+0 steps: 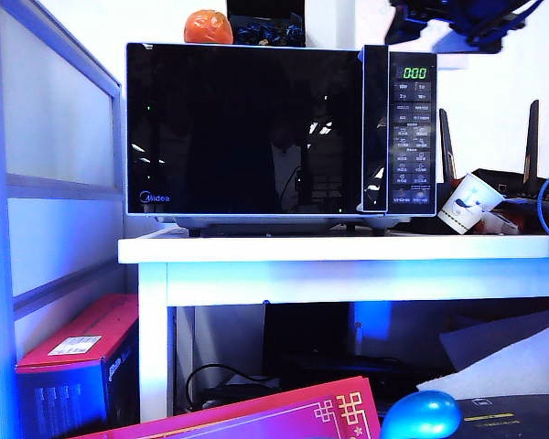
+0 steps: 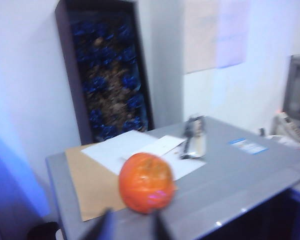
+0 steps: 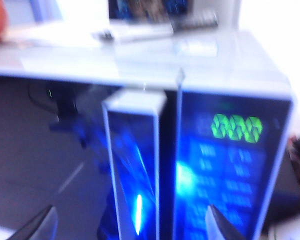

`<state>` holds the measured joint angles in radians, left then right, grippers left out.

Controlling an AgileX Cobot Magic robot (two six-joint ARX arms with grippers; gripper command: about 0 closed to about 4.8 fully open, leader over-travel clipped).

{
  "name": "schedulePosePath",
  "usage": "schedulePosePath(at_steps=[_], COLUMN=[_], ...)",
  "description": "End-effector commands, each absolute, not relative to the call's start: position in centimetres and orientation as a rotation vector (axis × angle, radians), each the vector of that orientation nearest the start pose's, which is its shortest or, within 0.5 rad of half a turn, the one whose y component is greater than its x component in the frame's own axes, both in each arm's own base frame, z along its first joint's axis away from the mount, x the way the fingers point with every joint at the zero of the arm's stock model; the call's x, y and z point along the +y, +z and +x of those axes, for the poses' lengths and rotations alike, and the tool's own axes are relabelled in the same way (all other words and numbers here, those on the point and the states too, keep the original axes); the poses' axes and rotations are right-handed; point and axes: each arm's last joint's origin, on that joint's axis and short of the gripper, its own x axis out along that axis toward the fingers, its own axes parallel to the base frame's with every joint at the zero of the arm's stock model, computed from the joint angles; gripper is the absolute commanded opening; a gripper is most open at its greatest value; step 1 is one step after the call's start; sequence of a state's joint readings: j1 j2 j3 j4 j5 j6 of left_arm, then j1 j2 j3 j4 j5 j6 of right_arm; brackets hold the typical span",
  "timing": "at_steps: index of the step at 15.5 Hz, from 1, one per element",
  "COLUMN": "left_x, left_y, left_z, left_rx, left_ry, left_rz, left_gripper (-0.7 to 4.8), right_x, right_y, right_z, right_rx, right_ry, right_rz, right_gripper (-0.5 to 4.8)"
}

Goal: Open the microwave door, place the orange inside the microwave, then close the microwave door.

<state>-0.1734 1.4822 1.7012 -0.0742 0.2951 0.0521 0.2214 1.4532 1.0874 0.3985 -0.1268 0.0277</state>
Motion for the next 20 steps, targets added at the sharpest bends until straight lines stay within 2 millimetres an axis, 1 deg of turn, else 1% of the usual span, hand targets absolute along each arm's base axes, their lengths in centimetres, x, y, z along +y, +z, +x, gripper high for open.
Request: schedulePosePath(at_steps=[1,2,3,4,5,6,7,10,14,16,18,20], left_x=[-7.4,-7.7,-8.4,-8.9,-9.5,-9.6,-10.4,-11.2,-11.4,-11.7,-12.3,-12.8], left_y=[47.1,46.3,45.3,44.2,43.7,43.3,42.8,41.2,40.1,40.4,41.3,41.6], left_z=[34.5,35.5,36.7,38.1,38.8,39.5,39.9,41.4,42.7,43.8,44.7,45.0], left_rx=[-0.157,-0.148,-0.142,-0.164,-0.190,-0.213,-0.223,-0.231,-0.266,-0.279,-0.276,-0.291], left_ry=[-0.475,-0.480,-0.491,-0.495,-0.504,-0.505,-0.518,-0.518,-0.453,-0.464,-0.482,-0.490], left_rz=[0.057,0.054,0.053,0.054,0.054,0.050,0.049,0.047,0.039,0.041,0.041,0.040], left_gripper=[2.20,2.97,4.59,4.79,4.79,4.79,4.79,4.79,4.79,4.79,4.79,4.79], right_x=[8.1,8.2,8.2,8.3,8.4,8.5,8.5,8.6,8.6,8.6,8.6,8.6], right_y=[34.9,35.2,35.6,35.9,36.0,36.0,36.0,36.2,36.3,36.3,36.3,36.3], right_z=[32.4,32.4,32.4,32.4,32.3,32.3,32.3,32.2,32.3,32.2,32.3,32.3], right_rx=[-0.105,-0.112,-0.122,-0.135,-0.141,-0.140,-0.140,-0.156,-0.157,-0.157,-0.156,-0.156], right_ry=[0.365,0.367,0.367,0.369,0.374,0.376,0.377,0.383,0.385,0.386,0.388,0.388], right_rz=[0.032,0.033,0.033,0.034,0.036,0.036,0.036,0.039,0.041,0.043,0.043,0.043], right_gripper=[3.91,3.91,3.91,3.91,3.91,3.91,3.91,3.91,3.91,3.91,3.91,3.91])
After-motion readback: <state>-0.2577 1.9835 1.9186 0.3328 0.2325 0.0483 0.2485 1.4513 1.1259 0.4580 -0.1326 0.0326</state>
